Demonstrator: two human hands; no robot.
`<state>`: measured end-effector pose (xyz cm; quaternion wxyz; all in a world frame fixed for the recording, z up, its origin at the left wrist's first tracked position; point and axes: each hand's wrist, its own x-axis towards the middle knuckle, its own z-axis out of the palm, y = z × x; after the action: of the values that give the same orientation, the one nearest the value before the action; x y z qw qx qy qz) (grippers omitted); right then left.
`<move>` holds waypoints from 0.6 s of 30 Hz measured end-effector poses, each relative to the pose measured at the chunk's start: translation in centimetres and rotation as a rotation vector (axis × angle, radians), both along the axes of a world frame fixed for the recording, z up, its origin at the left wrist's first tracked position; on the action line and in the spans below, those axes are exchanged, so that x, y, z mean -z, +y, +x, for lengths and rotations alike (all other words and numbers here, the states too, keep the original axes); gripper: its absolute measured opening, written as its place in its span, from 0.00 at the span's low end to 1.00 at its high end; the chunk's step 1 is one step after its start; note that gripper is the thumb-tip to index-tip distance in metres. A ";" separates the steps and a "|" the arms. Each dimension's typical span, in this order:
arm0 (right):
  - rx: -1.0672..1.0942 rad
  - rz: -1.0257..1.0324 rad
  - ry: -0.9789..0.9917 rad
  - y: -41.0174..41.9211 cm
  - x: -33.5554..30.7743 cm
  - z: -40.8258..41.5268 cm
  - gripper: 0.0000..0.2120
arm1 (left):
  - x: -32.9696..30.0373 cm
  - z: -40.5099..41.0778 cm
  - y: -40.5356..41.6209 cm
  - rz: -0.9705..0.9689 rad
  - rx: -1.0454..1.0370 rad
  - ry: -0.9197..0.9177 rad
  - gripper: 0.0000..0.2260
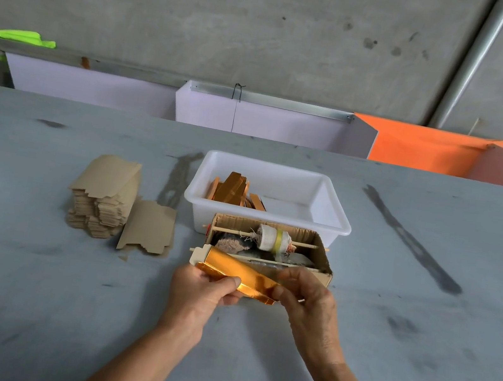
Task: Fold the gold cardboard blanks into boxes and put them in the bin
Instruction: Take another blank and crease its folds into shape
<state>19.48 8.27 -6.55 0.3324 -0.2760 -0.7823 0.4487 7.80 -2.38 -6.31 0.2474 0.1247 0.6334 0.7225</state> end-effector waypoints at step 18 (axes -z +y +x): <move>-0.051 -0.172 0.149 0.5 0.5 0.4 0.10 | -0.4 0.6 0.1 0.007 -0.009 -0.056 0.05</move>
<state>19.85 8.75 -7.03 0.3530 -0.2494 -0.7208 0.5418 8.37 -2.29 -5.94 0.2612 0.1025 0.6245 0.7289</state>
